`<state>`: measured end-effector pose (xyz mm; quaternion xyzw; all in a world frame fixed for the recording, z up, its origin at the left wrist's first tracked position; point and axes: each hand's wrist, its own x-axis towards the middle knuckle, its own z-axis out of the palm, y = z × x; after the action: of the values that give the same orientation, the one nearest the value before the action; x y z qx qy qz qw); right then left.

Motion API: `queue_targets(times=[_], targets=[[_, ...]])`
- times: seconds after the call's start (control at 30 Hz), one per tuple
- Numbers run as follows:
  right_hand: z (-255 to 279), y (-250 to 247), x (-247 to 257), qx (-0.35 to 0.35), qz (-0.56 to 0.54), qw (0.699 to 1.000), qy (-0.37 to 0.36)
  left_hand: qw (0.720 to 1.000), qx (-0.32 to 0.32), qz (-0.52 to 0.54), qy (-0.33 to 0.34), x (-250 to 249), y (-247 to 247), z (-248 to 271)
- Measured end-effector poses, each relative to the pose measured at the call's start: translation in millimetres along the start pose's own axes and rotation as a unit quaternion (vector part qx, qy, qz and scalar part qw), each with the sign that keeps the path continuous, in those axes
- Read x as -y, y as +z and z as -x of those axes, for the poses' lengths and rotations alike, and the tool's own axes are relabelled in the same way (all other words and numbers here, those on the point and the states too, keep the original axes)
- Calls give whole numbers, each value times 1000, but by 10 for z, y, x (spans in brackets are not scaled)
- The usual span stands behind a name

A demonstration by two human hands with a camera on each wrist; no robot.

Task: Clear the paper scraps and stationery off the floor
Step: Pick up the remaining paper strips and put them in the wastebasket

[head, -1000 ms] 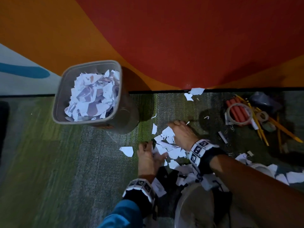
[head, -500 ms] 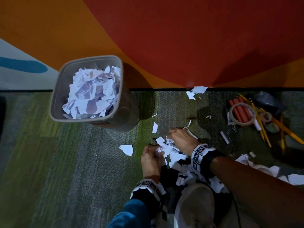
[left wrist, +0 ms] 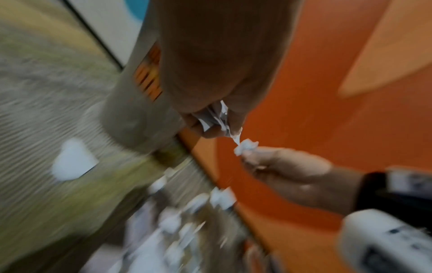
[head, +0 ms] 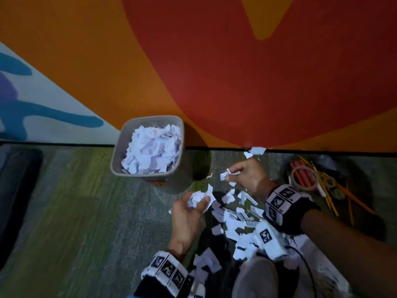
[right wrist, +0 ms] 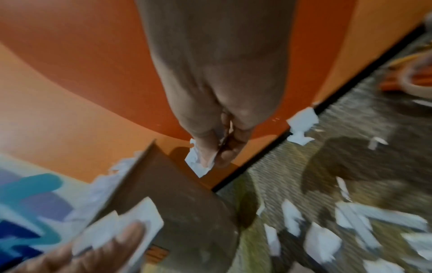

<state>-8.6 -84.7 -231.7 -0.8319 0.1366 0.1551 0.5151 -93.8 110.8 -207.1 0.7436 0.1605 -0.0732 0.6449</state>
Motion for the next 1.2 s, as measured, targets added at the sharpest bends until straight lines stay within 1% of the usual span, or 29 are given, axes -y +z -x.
queue_targets(times=[0.07, 0.17, 0.27, 0.33, 0.4, 0.47, 0.57, 0.67, 0.8, 0.97, 1.0, 1.07, 1.2], targets=[[75, -33, 406, 14, 32, 999, -39, 999, -12, 13, 33, -355, -150, 28], [121, 1, 1031, 24, 48, 993, -102, 995, -64, 8, 74, -724, -458, -143], [75, 142, 1537, 50, 75, 988, -126, 990, -121, 10, 74, -1035, -746, -463], [24, 286, 1807, 41, 73, 987, -138, 985, -156, -13, 68, -1215, -922, -708], [-43, 438, 1996, 24, 56, 989, -134, 985, -158, -37, 59, -1316, -1040, -931], [-121, 578, 2112, 46, 26, 992, -118, 991, -123, -48, 37, -1398, -1117, -1067], [-194, 659, 2130, 101, 41, 989, -97, 996, -74, -53, 3, -1434, -1241, -1135], [-210, 562, 2005, 110, 56, 988, -93, 994, -77, -75, 7, -1317, -1425, -1128], [-151, 350, 1815, 93, 52, 988, -110, 990, -93, -97, 41, -1161, -1514, -1029], [109, 138, 1760, 82, 58, 987, -129, 982, -120, -97, 106, -1216, -1415, -747], [206, 89, 1768, 86, 62, 986, -130, 983, -109, -91, 117, -1238, -1362, -652], [408, -1, 1760, 104, 80, 982, -137, 986, -65, -89, 125, -1290, -1225, -444], [823, -226, 1702, 121, 116, 974, -155, 987, 24, -104, 120, -1434, -928, -51]])
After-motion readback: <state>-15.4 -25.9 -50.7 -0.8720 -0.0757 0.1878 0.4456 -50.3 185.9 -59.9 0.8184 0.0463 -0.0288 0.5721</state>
